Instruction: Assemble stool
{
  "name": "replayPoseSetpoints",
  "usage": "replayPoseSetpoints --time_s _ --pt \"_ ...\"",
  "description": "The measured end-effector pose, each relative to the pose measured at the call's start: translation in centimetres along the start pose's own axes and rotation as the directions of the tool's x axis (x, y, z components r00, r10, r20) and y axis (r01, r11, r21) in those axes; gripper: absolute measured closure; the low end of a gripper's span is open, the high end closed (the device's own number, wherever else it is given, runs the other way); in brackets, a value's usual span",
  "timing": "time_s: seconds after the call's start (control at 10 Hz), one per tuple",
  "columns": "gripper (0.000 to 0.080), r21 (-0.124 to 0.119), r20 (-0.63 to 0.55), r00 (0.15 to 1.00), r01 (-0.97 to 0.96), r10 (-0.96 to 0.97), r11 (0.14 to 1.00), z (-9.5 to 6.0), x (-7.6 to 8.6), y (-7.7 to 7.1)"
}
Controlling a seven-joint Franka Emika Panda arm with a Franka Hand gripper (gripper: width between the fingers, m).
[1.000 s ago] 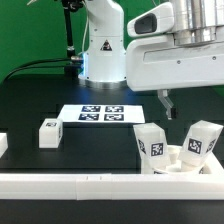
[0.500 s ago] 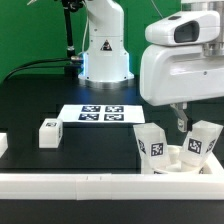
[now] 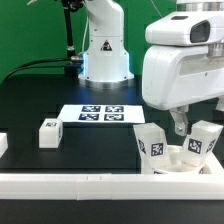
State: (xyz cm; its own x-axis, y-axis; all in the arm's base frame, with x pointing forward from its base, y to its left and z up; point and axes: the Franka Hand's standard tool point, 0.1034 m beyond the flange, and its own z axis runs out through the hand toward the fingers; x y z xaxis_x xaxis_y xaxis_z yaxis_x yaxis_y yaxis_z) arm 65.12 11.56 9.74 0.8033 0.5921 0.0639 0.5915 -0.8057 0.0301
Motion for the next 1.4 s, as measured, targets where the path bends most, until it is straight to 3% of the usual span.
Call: replayPoseSetpoints --time_s 0.1,0.2,0.3,0.5,0.8,0.9,1.0,1.1,1.4 --pt "0.0151 0.0 0.007 1.0 0.01 -0.01 1.0 0.0 0.0 -0.2" --pt "0.0151 0.023 0.027 1.0 -0.013 0.012 1.0 0.3 -0.1 -1.4" --pt "0.0151 0.03 0.03 1.0 -0.007 0.006 1.0 0.6 -0.1 -2.0" --pt "0.0151 0.03 0.032 0.999 -0.017 0.016 0.999 1.6 -0.6 -2.5" --pt "0.0151 0.028 0.034 0.997 -0.064 0.063 0.998 1.7 -0.7 -2.4" --pt "0.0246 0.027 0.035 0.997 -0.069 0.068 0.997 1.7 -0.7 -2.4" --pt "0.0246 0.026 0.036 0.993 -0.117 0.116 0.993 1.7 -0.7 -2.3" --pt "0.0446 0.022 0.039 0.98 -0.199 0.198 0.98 1.7 -0.8 -2.2" --pt "0.0462 0.011 0.037 0.905 -0.424 0.423 0.906 1.7 -0.9 -1.8"
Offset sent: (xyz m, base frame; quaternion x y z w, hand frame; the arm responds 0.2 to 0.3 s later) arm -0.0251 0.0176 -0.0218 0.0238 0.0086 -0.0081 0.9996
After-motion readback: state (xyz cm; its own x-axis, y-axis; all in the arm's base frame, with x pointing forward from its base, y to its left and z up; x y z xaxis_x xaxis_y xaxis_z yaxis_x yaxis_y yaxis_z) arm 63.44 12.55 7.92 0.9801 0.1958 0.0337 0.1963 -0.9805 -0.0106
